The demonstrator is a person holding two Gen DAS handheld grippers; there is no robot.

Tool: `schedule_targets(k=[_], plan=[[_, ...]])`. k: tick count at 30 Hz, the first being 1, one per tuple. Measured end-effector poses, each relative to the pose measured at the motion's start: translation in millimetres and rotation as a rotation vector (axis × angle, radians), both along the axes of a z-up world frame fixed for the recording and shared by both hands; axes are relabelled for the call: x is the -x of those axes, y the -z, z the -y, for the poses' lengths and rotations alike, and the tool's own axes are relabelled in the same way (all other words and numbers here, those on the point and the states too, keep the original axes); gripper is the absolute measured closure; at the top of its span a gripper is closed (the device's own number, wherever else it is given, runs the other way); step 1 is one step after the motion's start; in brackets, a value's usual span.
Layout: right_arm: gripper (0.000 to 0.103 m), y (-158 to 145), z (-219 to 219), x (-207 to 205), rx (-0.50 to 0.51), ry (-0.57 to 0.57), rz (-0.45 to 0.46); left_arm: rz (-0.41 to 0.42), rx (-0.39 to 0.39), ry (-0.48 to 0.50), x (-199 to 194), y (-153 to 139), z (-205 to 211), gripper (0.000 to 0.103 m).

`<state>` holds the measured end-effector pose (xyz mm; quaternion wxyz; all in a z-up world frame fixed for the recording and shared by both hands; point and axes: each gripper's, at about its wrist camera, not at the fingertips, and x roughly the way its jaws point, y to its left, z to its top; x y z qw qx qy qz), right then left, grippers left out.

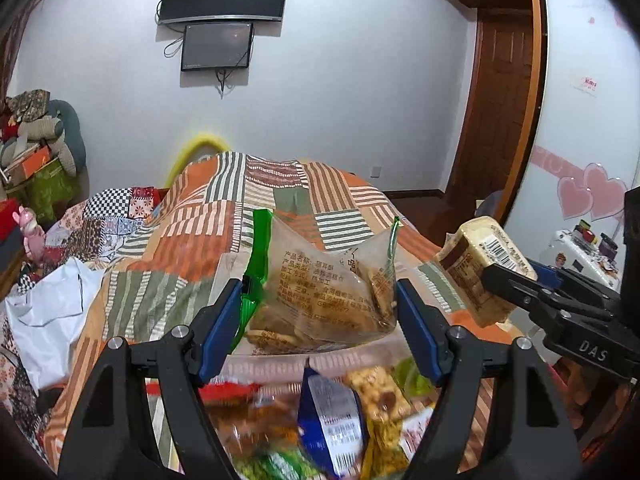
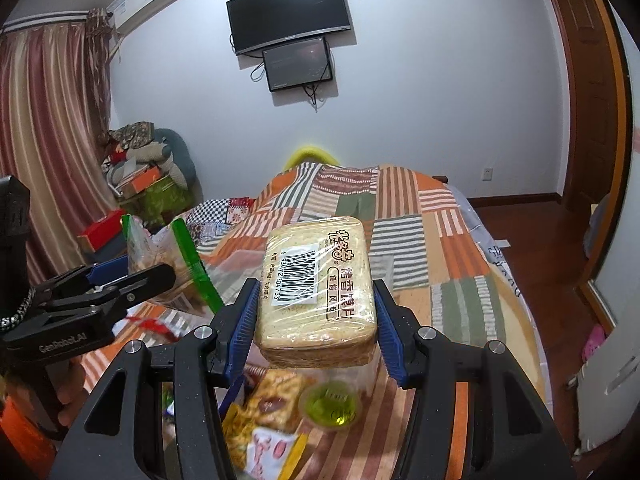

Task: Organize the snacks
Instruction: 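Lower the cake and biscuit bag into the clear box and release both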

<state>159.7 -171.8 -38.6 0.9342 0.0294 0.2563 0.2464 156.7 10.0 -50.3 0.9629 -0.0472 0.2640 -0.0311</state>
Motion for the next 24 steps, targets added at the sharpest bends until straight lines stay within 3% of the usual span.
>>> schedule_targets(k=[11,24], plan=[[0.052,14.1,-10.4,-34.8,0.022,0.004,-0.030,-0.093,-0.019,-0.009,-55.9,18.6,3.8,0.028],[0.052,36.1,-16.5,-71.6,0.062,-0.007,-0.135,-0.294,0.015,0.022,-111.2,54.1,0.7,0.028]])
